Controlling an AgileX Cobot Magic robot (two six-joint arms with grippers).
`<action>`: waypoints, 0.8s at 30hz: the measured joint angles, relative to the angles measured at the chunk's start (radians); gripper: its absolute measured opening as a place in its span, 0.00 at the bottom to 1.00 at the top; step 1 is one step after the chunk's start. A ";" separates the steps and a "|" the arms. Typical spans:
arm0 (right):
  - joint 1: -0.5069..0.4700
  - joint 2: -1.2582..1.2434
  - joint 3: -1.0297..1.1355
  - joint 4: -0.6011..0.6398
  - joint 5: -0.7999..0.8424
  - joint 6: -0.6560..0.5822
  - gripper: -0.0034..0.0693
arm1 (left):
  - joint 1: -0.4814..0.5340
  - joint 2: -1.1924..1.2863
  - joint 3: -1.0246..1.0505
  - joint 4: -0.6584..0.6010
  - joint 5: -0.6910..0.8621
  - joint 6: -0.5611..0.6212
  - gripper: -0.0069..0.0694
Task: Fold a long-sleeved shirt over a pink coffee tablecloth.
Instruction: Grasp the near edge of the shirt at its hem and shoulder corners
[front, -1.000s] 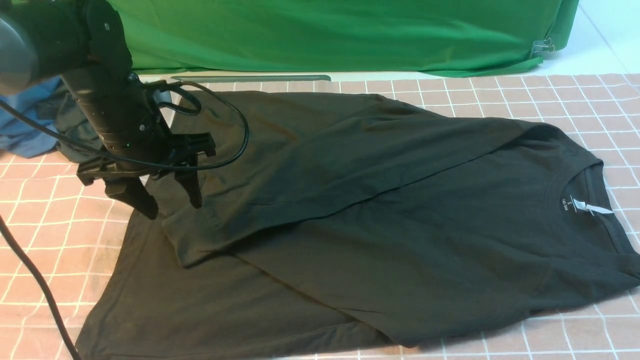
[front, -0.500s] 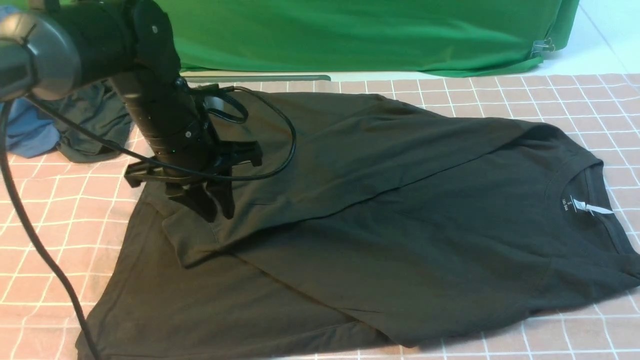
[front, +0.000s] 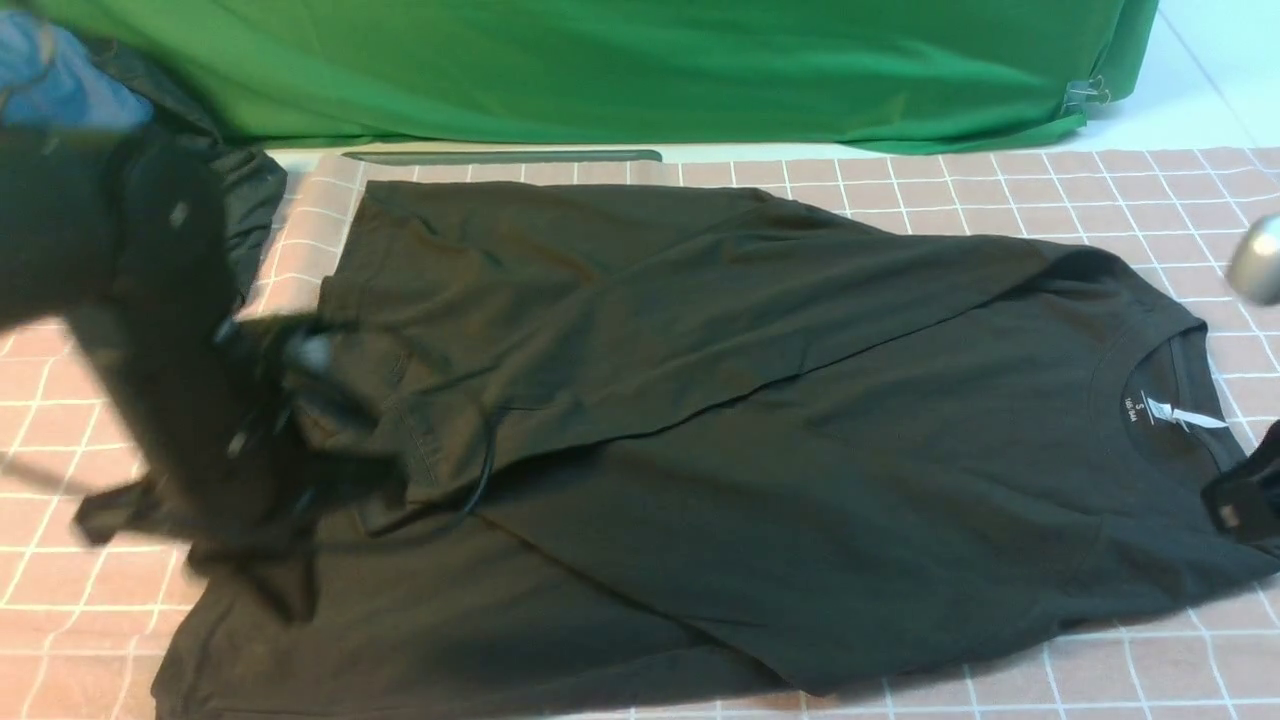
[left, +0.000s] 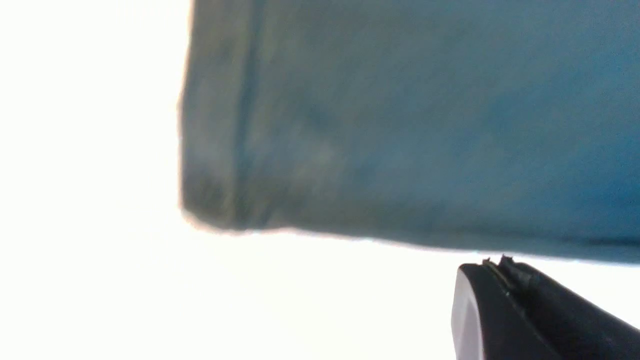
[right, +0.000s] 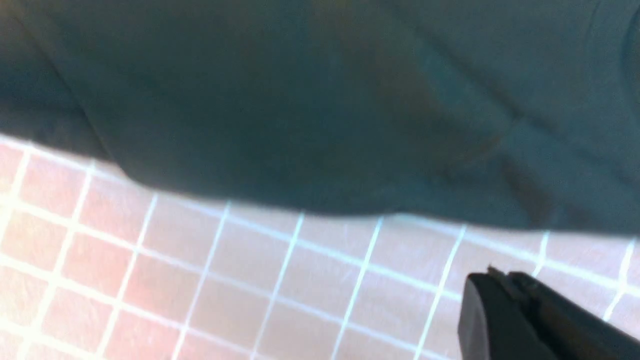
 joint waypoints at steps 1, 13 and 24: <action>0.000 0.008 0.000 0.002 0.004 -0.003 0.14 | 0.006 -0.029 0.037 0.007 -0.015 -0.017 0.11; 0.000 0.013 0.000 0.084 -0.042 -0.046 0.14 | 0.334 -0.099 0.209 -0.015 -0.178 0.075 0.13; 0.000 0.013 0.000 0.105 -0.083 -0.081 0.14 | 0.338 -0.058 0.268 -0.025 -0.326 0.180 0.71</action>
